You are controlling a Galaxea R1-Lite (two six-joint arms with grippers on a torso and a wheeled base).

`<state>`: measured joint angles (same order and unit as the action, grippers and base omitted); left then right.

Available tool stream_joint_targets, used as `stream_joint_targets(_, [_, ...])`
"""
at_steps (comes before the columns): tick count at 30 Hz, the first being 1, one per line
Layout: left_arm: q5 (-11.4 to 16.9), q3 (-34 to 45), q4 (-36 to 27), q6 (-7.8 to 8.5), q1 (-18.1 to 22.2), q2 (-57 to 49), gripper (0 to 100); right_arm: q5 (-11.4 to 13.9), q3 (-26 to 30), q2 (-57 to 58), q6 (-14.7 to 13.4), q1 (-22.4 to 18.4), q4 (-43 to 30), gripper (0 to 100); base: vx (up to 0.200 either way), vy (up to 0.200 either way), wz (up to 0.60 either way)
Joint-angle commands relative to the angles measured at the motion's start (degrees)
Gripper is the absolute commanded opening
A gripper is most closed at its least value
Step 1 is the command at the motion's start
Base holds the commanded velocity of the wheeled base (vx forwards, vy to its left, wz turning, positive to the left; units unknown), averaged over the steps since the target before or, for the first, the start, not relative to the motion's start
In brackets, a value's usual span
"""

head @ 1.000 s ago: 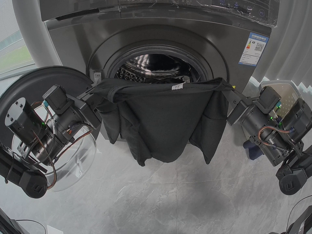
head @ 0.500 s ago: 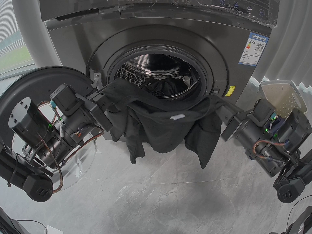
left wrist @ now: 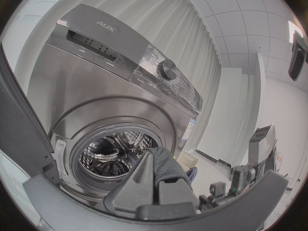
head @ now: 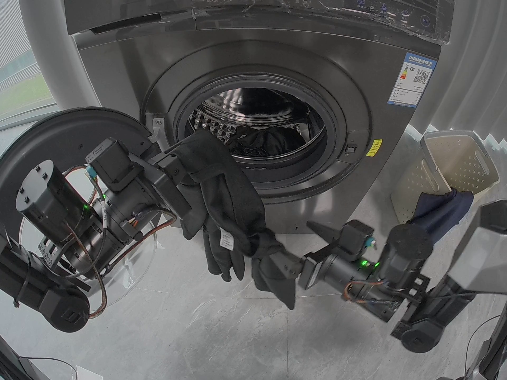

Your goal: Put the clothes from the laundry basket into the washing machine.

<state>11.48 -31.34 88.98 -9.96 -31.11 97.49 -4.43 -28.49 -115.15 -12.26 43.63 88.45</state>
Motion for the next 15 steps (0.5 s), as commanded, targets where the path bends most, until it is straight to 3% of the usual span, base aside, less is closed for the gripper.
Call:
stream_joint_targets(1, [-0.06, 0.4, 0.14, 0.2, -0.44, -0.46, 0, -0.23, -5.17, -13.08, -0.04, 4.8, 0.14, 100, 0.0, 0.0, 0.0])
stream_joint_targets(15, [0.47, 2.95, 0.23, 0.73, -3.34, -2.3, 0, 0.65, -24.6, -23.19, 1.72, 1.37, -0.04, 100, 0.0, 0.0, 0.0])
